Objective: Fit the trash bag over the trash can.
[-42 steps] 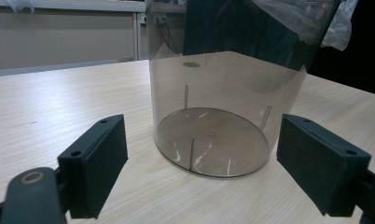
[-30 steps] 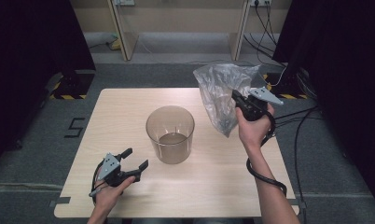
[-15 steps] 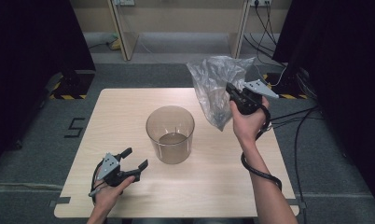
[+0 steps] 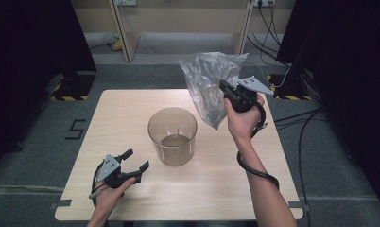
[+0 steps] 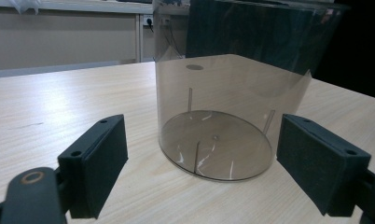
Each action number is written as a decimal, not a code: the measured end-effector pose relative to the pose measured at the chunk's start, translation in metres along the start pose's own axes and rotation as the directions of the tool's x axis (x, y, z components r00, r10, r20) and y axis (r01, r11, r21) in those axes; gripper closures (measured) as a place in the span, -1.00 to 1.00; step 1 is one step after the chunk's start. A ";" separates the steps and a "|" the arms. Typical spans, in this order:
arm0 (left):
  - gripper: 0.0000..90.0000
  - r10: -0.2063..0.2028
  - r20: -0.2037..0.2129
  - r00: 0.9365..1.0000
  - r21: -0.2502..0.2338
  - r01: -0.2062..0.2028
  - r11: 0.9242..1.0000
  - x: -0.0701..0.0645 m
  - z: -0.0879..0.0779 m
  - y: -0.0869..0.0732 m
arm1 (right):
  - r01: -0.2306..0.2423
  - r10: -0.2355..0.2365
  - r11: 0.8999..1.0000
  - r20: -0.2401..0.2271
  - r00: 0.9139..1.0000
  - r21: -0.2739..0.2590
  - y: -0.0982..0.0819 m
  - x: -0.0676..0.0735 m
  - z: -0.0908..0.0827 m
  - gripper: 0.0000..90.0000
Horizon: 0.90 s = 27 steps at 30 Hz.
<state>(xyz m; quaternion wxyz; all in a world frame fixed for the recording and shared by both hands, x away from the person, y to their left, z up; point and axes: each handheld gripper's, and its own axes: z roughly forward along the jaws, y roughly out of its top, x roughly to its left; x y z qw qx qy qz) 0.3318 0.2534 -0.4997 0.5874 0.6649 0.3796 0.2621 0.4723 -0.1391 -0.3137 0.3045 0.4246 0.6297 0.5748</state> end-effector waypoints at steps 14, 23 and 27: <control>-0.66 -0.004 -0.004 1.000 -0.038 0.004 0.999 0.003 -0.003 0.014 | 0.007 -0.008 1.000 -0.042 0.999 -0.016 0.009 0.021 0.011 1.00; -0.62 -0.016 0.002 1.000 -0.088 0.016 0.996 0.006 0.000 0.034 | 0.016 -0.017 1.000 -0.087 0.996 -0.012 0.009 0.045 0.024 1.00; -0.56 -0.010 -0.005 1.000 -0.108 0.009 0.994 0.010 0.006 0.054 | 0.021 -0.022 1.000 -0.116 0.993 -0.005 0.008 0.059 0.030 1.00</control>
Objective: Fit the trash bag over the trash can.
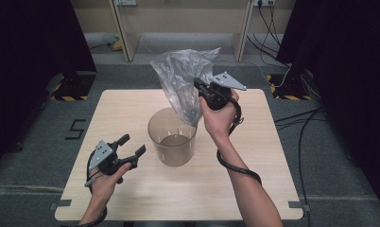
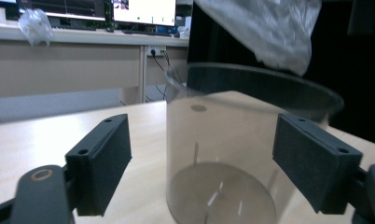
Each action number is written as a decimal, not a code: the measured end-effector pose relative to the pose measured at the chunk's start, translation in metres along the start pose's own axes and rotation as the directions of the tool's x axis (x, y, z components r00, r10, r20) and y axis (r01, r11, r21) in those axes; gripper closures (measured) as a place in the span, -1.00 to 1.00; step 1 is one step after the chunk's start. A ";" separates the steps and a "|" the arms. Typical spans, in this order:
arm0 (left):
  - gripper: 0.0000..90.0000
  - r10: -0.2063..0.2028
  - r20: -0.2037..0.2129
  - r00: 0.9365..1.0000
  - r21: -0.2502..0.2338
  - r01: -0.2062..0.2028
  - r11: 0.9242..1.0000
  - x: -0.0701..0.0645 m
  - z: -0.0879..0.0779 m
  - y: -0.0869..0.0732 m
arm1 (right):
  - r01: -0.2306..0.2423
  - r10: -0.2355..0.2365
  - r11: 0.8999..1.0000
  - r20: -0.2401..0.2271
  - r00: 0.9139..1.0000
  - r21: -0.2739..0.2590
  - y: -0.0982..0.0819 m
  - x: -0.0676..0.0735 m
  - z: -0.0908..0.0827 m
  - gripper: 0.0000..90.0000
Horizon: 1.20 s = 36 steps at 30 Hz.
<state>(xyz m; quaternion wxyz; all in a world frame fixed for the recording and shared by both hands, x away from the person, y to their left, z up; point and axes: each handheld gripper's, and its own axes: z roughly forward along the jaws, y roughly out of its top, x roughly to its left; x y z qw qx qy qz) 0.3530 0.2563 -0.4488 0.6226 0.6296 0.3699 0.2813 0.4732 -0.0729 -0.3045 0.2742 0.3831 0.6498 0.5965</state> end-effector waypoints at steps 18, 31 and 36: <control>-0.44 -0.111 0.084 0.990 0.065 0.106 0.992 0.024 0.073 0.063 | 0.012 -0.009 0.999 -0.080 0.997 0.038 -0.013 0.030 0.017 1.00; 0.17 -0.250 0.149 0.957 0.061 0.243 0.968 0.038 0.104 0.063 | 0.013 -0.005 0.998 -0.117 0.993 0.066 -0.021 0.039 0.022 1.00; 0.72 -0.201 0.152 0.968 0.040 0.198 0.979 0.036 0.101 0.064 | 0.016 -0.006 0.997 -0.124 0.992 0.078 -0.024 0.037 0.022 1.00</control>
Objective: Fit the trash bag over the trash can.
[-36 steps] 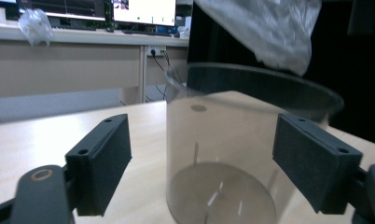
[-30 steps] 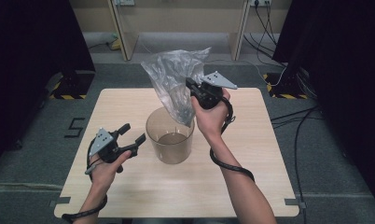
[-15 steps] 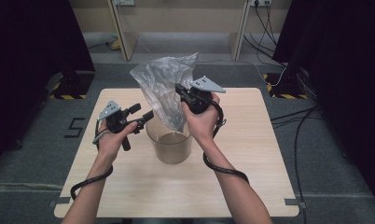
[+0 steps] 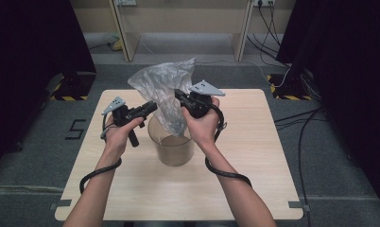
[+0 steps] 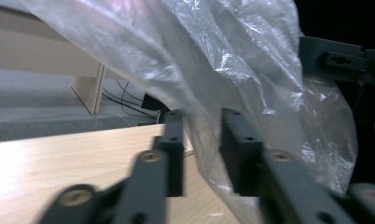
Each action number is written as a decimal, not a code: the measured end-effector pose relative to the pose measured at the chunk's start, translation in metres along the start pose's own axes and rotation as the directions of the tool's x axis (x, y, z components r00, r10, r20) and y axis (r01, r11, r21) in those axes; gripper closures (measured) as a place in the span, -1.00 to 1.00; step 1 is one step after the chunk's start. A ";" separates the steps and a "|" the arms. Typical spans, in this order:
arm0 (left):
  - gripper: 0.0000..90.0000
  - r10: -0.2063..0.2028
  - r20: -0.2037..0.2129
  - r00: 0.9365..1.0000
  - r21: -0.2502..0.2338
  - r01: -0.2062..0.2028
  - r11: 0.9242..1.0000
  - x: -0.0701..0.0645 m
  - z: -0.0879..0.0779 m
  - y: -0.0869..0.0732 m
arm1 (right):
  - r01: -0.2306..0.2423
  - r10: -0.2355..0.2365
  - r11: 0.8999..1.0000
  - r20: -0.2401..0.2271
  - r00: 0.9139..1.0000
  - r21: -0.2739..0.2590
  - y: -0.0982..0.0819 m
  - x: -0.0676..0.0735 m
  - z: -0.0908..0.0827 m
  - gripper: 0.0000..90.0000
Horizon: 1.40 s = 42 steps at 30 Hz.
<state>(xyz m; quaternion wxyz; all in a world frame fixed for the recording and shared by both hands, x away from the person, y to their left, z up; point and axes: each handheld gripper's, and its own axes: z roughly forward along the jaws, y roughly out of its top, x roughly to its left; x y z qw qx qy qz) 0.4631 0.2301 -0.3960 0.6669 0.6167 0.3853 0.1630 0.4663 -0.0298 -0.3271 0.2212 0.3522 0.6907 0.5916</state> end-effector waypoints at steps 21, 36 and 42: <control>0.99 0.275 -0.049 0.960 0.068 -0.271 0.960 -0.021 -0.016 -0.010 | -0.039 0.036 0.990 0.018 0.999 0.134 -0.015 -0.041 -0.025 -0.07; 0.99 0.311 -0.049 0.949 0.108 -0.305 0.946 -0.018 -0.025 -0.013 | -0.122 0.098 0.978 0.143 0.985 0.169 -0.004 -0.067 -0.020 -0.10; 0.99 0.311 -0.034 0.950 0.119 -0.305 0.945 -0.015 -0.024 -0.013 | -0.180 0.154 0.952 0.120 0.981 0.249 -0.018 -0.083 -0.002 0.20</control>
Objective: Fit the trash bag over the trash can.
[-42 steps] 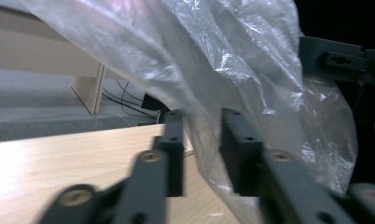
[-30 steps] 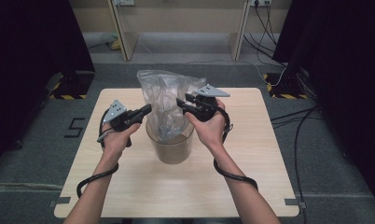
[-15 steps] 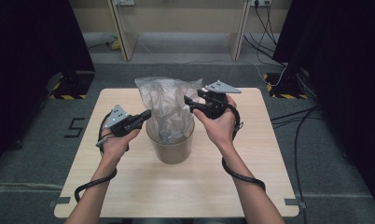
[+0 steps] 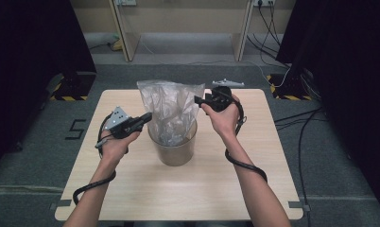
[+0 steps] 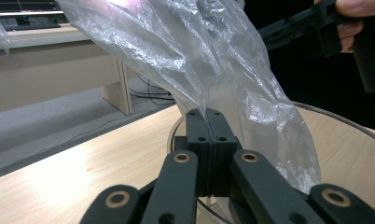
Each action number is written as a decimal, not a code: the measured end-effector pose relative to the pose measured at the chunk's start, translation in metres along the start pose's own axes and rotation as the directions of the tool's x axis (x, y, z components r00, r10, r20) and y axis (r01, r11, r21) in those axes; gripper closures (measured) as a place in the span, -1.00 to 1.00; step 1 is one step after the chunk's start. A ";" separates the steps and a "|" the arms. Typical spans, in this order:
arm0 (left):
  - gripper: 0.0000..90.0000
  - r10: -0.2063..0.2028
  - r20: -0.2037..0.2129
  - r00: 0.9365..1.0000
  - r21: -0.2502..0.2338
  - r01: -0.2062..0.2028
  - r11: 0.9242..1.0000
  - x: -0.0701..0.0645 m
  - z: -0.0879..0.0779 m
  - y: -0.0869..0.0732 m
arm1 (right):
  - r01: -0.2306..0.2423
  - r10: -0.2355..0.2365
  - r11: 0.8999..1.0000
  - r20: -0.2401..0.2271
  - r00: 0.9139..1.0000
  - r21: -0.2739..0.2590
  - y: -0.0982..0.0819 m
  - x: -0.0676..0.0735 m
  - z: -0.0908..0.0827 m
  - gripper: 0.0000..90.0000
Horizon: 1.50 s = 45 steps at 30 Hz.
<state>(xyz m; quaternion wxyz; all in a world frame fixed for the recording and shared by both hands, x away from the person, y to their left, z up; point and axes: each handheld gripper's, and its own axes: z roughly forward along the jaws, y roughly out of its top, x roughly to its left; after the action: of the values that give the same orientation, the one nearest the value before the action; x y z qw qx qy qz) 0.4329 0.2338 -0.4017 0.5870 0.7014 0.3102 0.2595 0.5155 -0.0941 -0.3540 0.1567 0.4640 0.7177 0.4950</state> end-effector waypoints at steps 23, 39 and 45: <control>0.77 -0.008 -0.001 1.000 0.021 0.009 1.000 0.003 -0.007 -0.007 | -0.011 0.011 1.000 -0.059 0.998 -0.010 0.008 -0.004 0.009 -0.16; 0.81 -0.010 0.012 1.000 0.057 0.009 0.998 0.000 -0.025 -0.016 | 0.167 -0.161 0.985 -0.104 0.981 0.049 -0.012 0.008 -0.011 0.97; 0.05 -0.020 -0.052 0.998 -0.021 0.019 1.000 0.006 -0.036 0.006 | 0.171 -0.169 0.984 -0.055 0.984 0.049 -0.007 0.003 -0.020 0.48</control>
<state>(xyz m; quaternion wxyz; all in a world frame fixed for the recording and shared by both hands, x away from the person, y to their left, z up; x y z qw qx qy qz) 0.4115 0.2610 -0.3897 0.5883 0.6854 0.3296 0.2749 0.4961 -0.1033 -0.3502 0.1676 0.3923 0.7715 0.4721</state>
